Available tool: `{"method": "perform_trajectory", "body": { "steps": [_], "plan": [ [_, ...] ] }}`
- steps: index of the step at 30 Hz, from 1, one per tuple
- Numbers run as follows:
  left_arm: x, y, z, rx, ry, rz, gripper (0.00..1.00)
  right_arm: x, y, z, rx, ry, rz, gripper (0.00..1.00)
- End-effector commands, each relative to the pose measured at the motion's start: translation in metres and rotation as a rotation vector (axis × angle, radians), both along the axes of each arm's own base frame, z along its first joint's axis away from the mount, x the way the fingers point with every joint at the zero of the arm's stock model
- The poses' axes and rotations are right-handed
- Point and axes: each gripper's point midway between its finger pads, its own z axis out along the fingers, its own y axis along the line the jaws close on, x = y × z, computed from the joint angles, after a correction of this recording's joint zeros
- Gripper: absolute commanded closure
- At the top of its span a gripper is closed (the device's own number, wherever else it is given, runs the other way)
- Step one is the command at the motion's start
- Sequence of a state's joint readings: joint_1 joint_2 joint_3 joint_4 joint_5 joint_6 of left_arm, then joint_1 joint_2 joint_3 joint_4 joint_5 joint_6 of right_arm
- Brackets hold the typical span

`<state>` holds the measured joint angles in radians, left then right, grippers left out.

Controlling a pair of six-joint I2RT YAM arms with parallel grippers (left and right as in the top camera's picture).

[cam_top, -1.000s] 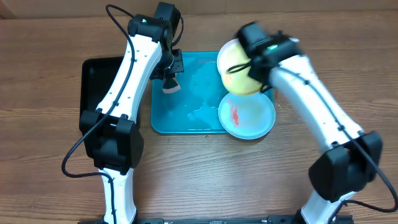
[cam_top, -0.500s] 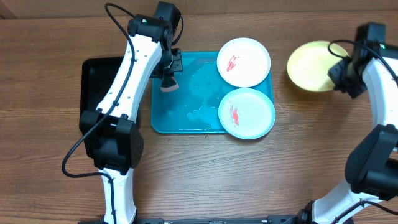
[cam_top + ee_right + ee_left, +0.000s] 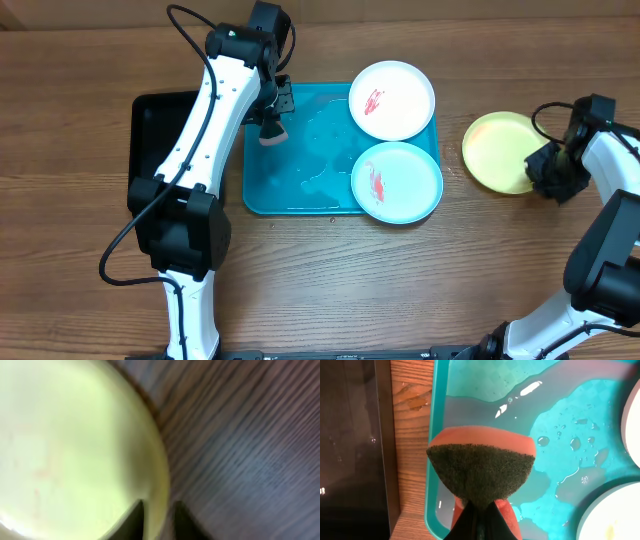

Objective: Clean dirty plates on tray and stack at the side
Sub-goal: 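Release the yellow plate and move right gripper to the light blue plate rim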

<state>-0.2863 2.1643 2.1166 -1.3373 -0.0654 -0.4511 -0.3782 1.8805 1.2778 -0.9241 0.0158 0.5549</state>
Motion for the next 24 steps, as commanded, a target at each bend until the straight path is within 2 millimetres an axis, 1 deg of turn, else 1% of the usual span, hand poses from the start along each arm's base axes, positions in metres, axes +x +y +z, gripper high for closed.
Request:
{"method": "perform_trajectory", "body": {
  "steps": [1,4,7,8,10,11,12,14,18,20,24],
  "plan": [
    [0.003,0.002,0.012,0.005,-0.041,0.022,0.96,0.007,0.011,0.020,0.047,-0.046,0.098,0.61],
    [0.003,0.002,0.012,0.007,-0.044,0.022,0.96,0.011,0.020,0.043,0.102,-0.053,0.109,0.56],
    [0.003,0.003,0.012,0.011,-0.044,0.020,0.96,0.018,0.030,0.073,0.135,-0.075,0.168,0.55],
    [0.003,0.003,0.012,0.012,-0.044,0.020,0.96,0.022,0.038,0.084,0.152,-0.093,0.213,0.54],
    [0.003,0.003,0.012,0.012,-0.044,0.020,0.96,0.027,0.055,0.098,0.186,-0.125,0.300,0.53],
    [0.003,0.003,0.012,0.011,-0.044,0.020,0.96,0.030,0.067,0.101,0.218,-0.144,0.344,0.53],
    [0.003,0.003,0.012,0.011,-0.044,0.020,0.96,0.031,0.084,0.104,0.265,-0.165,0.399,0.53],
    [0.004,0.003,0.012,0.011,-0.045,0.020,0.96,0.029,0.107,0.103,0.312,-0.165,0.482,0.53],
    [0.005,0.003,0.013,0.016,-0.052,0.021,0.96,0.019,0.142,0.086,0.325,-0.101,0.570,0.53],
    [0.006,0.003,0.013,0.015,-0.057,0.022,0.96,0.013,0.152,0.075,0.298,-0.065,0.604,0.53],
    [0.008,0.003,0.013,0.014,-0.063,0.022,0.96,0.005,0.154,0.047,0.194,0.004,0.610,0.57]
  ]
}}
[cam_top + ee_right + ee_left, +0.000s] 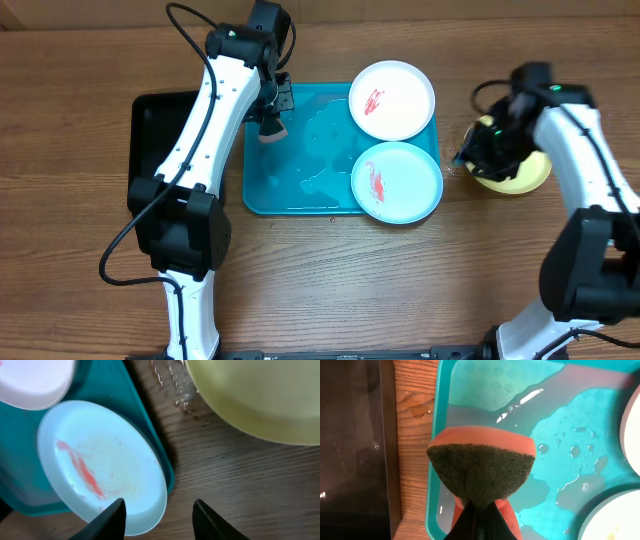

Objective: Clean dirty plates on tray and stack at the side
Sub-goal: 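Release the yellow plate and move right gripper to the light blue plate rim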

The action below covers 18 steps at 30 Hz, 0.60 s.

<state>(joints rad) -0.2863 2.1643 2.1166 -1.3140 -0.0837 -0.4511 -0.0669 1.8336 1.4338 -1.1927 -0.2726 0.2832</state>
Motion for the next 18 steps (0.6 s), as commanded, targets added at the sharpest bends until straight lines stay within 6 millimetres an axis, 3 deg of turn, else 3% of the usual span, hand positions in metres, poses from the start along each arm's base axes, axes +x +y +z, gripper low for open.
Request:
{"method": "perform_trajectory", "body": {
  "steps": [1,11,18],
  "plan": [
    [0.002,0.002,0.012,0.003,-0.036,0.018,0.96,-0.009,-0.003,-0.018,-0.095,0.011,0.027,0.57],
    [0.002,0.001,0.012,0.003,-0.037,0.018,0.96,-0.011,0.018,-0.062,-0.101,-0.052,0.097,0.64],
    [0.002,0.002,0.012,0.006,-0.038,0.019,0.96,-0.010,0.018,-0.071,-0.100,-0.072,0.096,0.72]
  ]
}}
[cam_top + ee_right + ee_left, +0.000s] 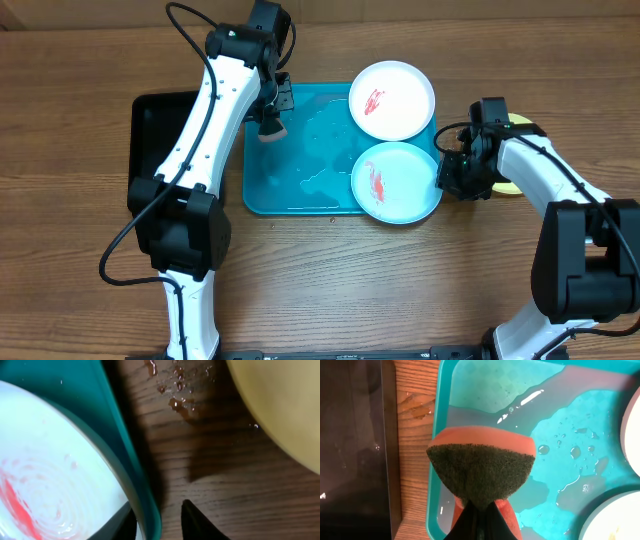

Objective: Clean dirty plates on tray and stack at the side
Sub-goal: 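Release the yellow plate and move right gripper to the light blue plate rim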

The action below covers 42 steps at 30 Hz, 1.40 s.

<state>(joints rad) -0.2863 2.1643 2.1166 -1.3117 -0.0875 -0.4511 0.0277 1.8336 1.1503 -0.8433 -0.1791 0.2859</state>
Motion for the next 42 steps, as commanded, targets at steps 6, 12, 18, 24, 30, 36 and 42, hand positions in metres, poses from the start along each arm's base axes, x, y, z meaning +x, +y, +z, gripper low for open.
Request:
{"method": "perform_trajectory", "body": {
  "steps": [6,12,18,24,30,36,42],
  "plan": [
    [0.001,0.002,0.012,0.006,-0.035,0.018,0.96,-0.001,0.001,0.000,-0.006,-0.010,0.010,0.94],
    [0.001,0.002,0.012,0.007,-0.035,0.018,0.96,0.000,0.001,0.012,-0.005,0.009,0.007,0.96],
    [0.001,0.002,0.012,0.006,-0.035,0.018,0.96,0.003,0.022,0.036,0.004,0.020,0.062,0.96],
    [0.000,0.003,0.012,0.009,-0.028,0.018,0.96,0.013,0.075,0.041,0.024,-0.033,0.015,0.96],
    [0.000,0.003,0.012,0.008,-0.030,0.020,0.96,0.018,0.123,0.034,0.076,-0.041,-0.111,0.96],
    [0.003,0.001,0.013,0.003,-0.042,0.019,0.96,0.026,0.154,0.015,0.093,-0.068,-0.086,0.96],
    [0.000,-0.003,0.010,-0.008,-0.024,-0.021,0.96,0.035,0.169,-0.011,0.130,-0.068,-0.056,0.96]
  ]
}}
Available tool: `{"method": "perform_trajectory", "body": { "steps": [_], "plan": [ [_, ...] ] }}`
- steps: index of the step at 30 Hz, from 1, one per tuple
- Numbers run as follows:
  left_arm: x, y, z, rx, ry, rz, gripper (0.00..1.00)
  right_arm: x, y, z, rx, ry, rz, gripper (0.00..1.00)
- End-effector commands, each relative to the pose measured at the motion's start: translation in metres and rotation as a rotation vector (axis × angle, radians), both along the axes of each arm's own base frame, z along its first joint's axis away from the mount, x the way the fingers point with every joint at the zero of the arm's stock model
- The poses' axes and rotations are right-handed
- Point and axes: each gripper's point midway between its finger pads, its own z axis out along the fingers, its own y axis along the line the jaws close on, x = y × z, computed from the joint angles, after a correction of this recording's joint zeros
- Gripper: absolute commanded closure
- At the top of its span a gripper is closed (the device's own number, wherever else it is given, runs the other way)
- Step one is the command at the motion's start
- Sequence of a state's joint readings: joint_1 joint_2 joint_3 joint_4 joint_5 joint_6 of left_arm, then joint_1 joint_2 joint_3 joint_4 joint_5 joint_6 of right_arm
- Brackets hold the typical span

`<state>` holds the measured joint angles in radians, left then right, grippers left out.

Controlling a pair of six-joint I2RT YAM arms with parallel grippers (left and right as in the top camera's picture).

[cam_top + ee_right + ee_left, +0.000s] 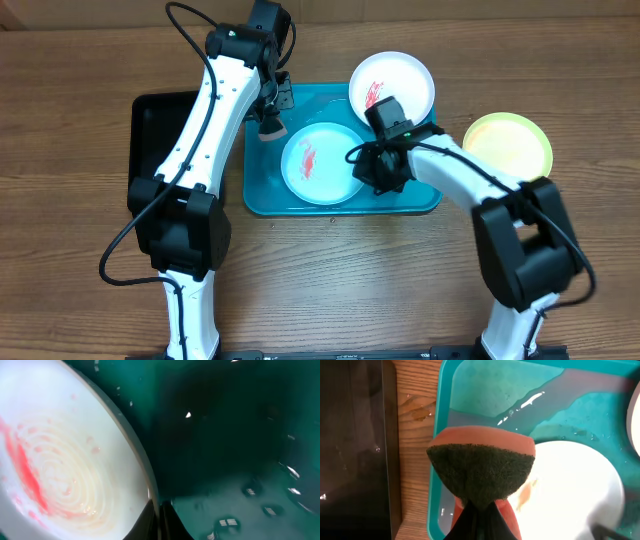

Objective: Clean dirty plates on tray and stack at the side
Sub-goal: 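Release the yellow plate and move right gripper to the light blue plate rim, then scrub the light blue plate with the sponge while right gripper holds its rim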

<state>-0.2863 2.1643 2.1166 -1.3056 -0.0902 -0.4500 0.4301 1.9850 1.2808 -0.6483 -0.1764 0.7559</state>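
A light blue plate [320, 163] with a red smear lies in the middle of the wet teal tray [262, 190]. My right gripper [385, 170] is shut on that plate's right rim; the wrist view shows the rim [145, 475] pinched between the fingers of the gripper [161, 512]. A white plate [392, 88], also smeared red, sits at the tray's far right corner. My left gripper [270, 120] hovers over the tray's left part, shut on an orange sponge [481, 467] with its dark green scouring face showing. The blue plate [570, 490] lies just right of the sponge.
A yellow plate [508, 145] rests on the wooden table to the right of the tray. A black tray [155, 140] lies left of the teal one, under the left arm. Water films the teal tray's floor [240, 435].
My right gripper, then open at the blue plate's rim by the tray's right edge, is now shut on that rim. The plate has shifted from front right to the tray's middle. The left arm stayed put.
First my right gripper was at the yellow plate's rim on the table at the right. Then it was open between that plate and the tray, then open at the blue plate's rim. Now it grips the plate near the sponge, which the left gripper held throughout.
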Motion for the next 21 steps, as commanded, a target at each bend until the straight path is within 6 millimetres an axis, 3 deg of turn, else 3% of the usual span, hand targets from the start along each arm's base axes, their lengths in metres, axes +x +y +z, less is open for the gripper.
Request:
{"method": "perform_trajectory", "body": {
  "steps": [1,10,16,21],
  "plan": [
    [-0.004,-0.006,0.007,-0.020,-0.006,-0.055,0.95,0.011,0.012,-0.001,0.048,-0.023,0.016,0.96],
    [-0.019,-0.050,-0.033,-0.171,0.111,-0.504,0.96,0.014,0.020,-0.002,0.074,-0.046,0.068,0.96],
    [-0.016,-0.042,-0.088,-0.108,0.210,-0.464,0.96,0.014,0.021,-0.001,0.081,-0.047,0.071,0.96],
    [-0.017,-0.021,-0.125,0.002,0.286,-0.308,0.96,0.014,0.021,-0.001,0.081,-0.048,0.074,0.96]
  ]
}}
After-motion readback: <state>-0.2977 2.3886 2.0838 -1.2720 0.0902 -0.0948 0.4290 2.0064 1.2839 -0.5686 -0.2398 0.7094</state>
